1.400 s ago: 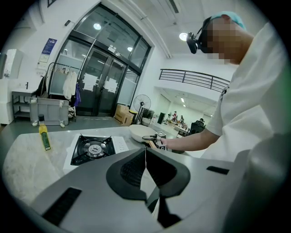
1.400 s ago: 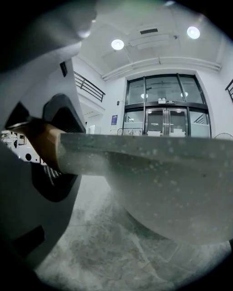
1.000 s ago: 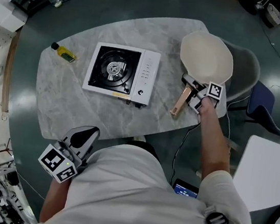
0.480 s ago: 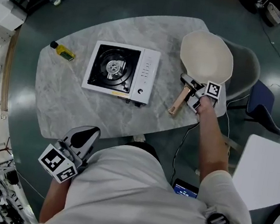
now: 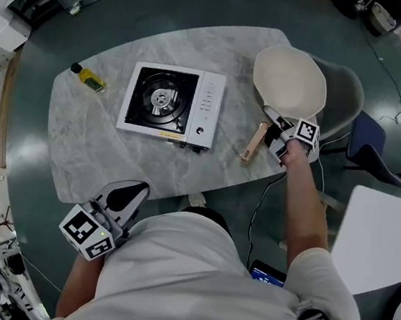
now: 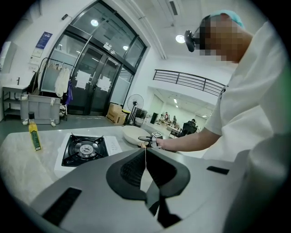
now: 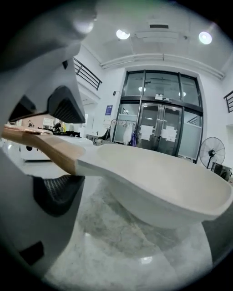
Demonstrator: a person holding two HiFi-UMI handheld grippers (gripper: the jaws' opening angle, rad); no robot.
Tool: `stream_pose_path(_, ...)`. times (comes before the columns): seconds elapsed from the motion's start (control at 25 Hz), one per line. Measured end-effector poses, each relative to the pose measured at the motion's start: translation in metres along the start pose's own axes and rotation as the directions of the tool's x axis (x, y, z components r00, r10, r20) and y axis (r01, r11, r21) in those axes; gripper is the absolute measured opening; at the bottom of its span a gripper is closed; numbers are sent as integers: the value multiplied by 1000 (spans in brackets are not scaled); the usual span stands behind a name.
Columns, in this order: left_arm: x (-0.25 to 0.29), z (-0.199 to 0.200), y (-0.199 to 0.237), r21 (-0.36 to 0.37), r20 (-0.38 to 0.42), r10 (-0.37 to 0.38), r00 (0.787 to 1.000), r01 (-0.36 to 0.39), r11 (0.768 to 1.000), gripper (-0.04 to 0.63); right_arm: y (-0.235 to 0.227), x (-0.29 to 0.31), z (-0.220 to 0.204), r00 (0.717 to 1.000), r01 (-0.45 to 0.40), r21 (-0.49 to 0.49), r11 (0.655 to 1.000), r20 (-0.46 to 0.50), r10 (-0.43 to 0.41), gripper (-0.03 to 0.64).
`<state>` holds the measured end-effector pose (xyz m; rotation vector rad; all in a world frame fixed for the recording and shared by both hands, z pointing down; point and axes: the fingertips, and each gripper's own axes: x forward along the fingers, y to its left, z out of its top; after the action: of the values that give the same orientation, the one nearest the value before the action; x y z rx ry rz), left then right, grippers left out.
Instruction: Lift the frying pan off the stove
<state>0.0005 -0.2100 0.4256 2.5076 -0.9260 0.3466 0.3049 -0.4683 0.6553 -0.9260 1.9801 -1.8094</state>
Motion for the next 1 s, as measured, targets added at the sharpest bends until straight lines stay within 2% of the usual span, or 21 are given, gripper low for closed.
stream_pose_path(0.2, -14, -6, -2, 20, 14, -49, 999, 49, 999, 20, 6, -34, -19, 998, 43, -38, 998, 42, -42, 347)
stream_pose_path(0.36, -34, -13, -6, 36, 21, -87, 996, 87, 996, 20, 17, -67, -52, 992, 118, -147, 982, 57, -111, 301)
stream_pose_path(0.56, -64, -17, -7, 62, 64, -98, 993, 94, 994, 20, 38, -106, -118, 974, 228, -278, 933, 83, -213, 130)
stream_pose_path(0.68, -83, -25, -4, 44, 83, -94, 992, 91, 995, 20, 62, -112, -170, 973, 230, -332, 915, 74, -218, 40)
stream_pose_path(0.72, -90, -28, -3, 37, 89, -93, 992, 90, 995, 20, 69, -112, -188, 973, 230, -360, 904, 67, -221, 8)
stream_pose_path(0.8, -104, -35, -3, 18, 106, -91, 990, 90, 996, 20, 84, -112, -224, 970, 234, -432, 871, 43, -240, 5)
stream_pose_path(1.0, -135, -52, -12, 3, 127, -101, 987, 101, 995, 20, 129, -116, -307, 961, 206, -617, 759, -19, -276, 5)
